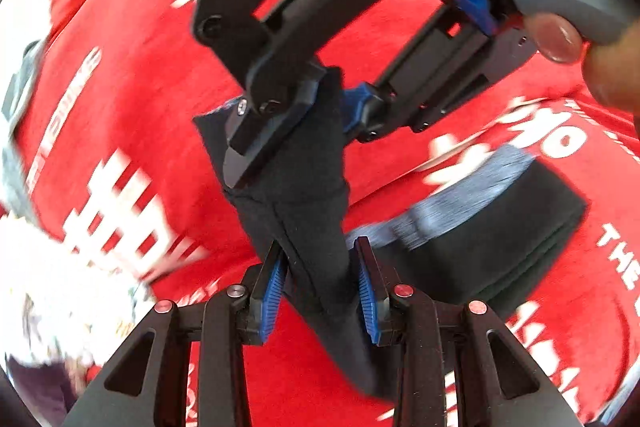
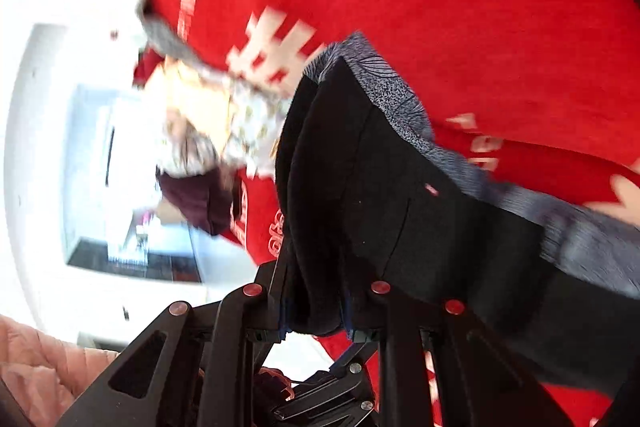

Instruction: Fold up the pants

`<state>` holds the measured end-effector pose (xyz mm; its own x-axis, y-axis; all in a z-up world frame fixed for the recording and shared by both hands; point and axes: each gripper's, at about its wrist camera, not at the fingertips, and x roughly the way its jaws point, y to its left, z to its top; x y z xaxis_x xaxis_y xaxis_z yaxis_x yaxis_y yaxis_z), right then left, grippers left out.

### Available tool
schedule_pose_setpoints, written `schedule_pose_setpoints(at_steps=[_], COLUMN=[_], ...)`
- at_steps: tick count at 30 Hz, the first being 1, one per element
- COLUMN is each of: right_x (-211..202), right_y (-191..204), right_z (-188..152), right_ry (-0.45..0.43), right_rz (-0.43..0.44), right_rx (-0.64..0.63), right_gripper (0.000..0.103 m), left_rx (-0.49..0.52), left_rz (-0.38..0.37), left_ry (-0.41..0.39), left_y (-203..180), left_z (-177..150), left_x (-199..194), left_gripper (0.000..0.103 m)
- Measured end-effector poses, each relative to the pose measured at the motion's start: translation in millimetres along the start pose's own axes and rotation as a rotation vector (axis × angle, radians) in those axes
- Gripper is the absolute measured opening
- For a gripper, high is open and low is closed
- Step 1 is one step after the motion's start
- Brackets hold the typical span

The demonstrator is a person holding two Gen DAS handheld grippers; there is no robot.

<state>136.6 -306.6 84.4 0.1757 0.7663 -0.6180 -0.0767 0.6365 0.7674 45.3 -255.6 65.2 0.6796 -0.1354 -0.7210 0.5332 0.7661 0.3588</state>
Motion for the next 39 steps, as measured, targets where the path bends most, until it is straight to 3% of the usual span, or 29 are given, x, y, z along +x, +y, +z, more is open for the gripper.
schedule_pose_setpoints(at_steps=[6,11,15,18,19,24,28,30,31,32,35,39], right_x=[-93.6,-132.5,-128.3,-123.7,-122.5,-124.9,-133.6,-140.0,-145.2,-150.9,-150.2,-145.5], right_y=[-92.7,-169.4,-225.7,-247.8,-250.4,-257.4,-238.9,-228.0,-225.8,-221.4,-199.3,-169.0], right_z=[-46.2,-86.7,-113.0,-122.3,-124.0,-135.7,-135.6,-136.5,-140.1,-142.6,-142.2,-135.3], right_ry=[-0.137,-0.183,-0.174,-0.179,-0.182,-0.193,-0.185,-0.17,-0.164,-0.155,-0.135,-0.165], right_rz=[-0.017,-0.041,-0.062,-0.053,-0.055,-0.084,-0.219,-0.328,-0.373,-0.416,-0.539,-0.579], right_rx=[0.163,0.297,0.39,0.43,0.436,0.468,0.454,0.431,0.419,0.404,0.349,0.247], right_gripper=[0.022,0.022,0.022,0.022,0.022,0.022,0.027,0.028,0.028,0.028,0.028,0.028], left_rx=[0.102,0.2,0.264,0.301,0.308,0.327,0.258,0.187,0.158,0.125,0.028,-0.16], left_rz=[-0.105,-0.155,-0.172,-0.162,-0.179,-0.252,-0.277,-0.237,-0.212,-0.181,-0.096,-0.095], left_ry=[-0.007,0.023,0.09,0.113,0.125,0.146,0.161,0.188,0.198,0.203,0.24,0.35], left_y=[-91.5,-164.6,-205.4,-212.9,-211.5,-188.8,-147.9,-124.1,-112.7,-99.2,-57.3,-3.4], left_z=[31.0,29.5,17.7,11.3,9.9,8.1,7.6,6.4,6.7,7.5,5.5,-6.2], left_x=[10.0,30.1,52.4,59.2,58.6,35.5,19.0,19.6,22.6,26.4,48.7,98.2], left_gripper=[0.034,0.034,0.034,0.04,0.047,0.048,0.048,0.052,0.065,0.071,0.071,0.071])
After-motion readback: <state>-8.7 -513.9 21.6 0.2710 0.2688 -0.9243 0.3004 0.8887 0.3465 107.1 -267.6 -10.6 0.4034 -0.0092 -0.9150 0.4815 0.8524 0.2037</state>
